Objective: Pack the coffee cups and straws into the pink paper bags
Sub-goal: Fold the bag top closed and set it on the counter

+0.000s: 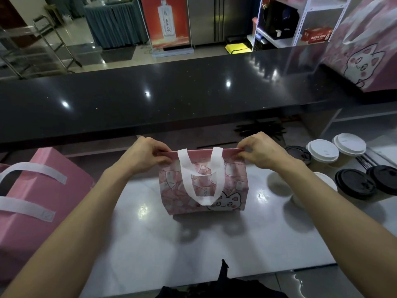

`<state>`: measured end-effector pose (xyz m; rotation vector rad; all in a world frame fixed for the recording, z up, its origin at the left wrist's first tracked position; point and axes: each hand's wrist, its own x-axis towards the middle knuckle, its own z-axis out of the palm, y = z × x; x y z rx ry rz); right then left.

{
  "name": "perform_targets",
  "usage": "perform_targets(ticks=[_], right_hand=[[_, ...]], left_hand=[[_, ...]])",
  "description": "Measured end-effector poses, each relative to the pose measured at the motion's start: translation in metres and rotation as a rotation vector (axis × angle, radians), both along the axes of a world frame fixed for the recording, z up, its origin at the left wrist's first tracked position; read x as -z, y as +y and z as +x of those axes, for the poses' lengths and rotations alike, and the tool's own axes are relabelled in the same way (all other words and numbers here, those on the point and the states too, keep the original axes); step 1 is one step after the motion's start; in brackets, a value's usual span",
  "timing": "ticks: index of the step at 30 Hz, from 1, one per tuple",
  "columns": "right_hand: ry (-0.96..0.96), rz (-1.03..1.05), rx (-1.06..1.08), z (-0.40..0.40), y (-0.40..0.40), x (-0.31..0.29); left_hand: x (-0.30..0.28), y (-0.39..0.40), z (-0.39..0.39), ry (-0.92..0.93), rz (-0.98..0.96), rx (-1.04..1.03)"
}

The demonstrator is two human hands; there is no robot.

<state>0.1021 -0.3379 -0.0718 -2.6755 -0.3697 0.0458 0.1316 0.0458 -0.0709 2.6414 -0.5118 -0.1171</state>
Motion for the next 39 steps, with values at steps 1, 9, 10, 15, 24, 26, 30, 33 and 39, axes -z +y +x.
perform_targets(ticks=[1,9,10,15,24,26,30,33,39], right_hand=[[-0.013,0.006,-0.008,0.0,0.0,0.003],[-0.139,0.035,-0.007,0.0,-0.002,0.016],[-0.135,0.06,0.005,-0.002,-0.003,0.017],[-0.1,0.186,0.103,-0.005,-0.009,0.023],[-0.239,0.176,-0.038,-0.065,0.028,0.034],[-0.112,0.275,-0.163,-0.083,0.036,0.043],[0.129,0.355,-0.104,-0.103,0.029,0.07],[0.263,0.312,-0.096,-0.122,0.034,0.091],[0.189,0.365,-0.025,-0.154,0.055,0.103]], left_hand=[[0.0,0.001,-0.001,0.015,0.002,0.01],[-0.002,-0.007,-0.001,-0.114,-0.016,-0.044],[-0.002,-0.008,0.0,-0.099,-0.003,-0.043],[0.002,-0.012,-0.003,-0.182,-0.014,-0.072],[0.028,-0.022,-0.035,-0.296,-0.095,-0.503],[0.037,-0.011,-0.048,-0.167,-0.228,-0.477],[0.056,0.007,-0.081,0.086,-0.484,-0.427],[0.078,0.016,-0.122,0.23,-0.471,-0.341],[0.105,-0.003,-0.192,0.421,-0.442,-0.215]])
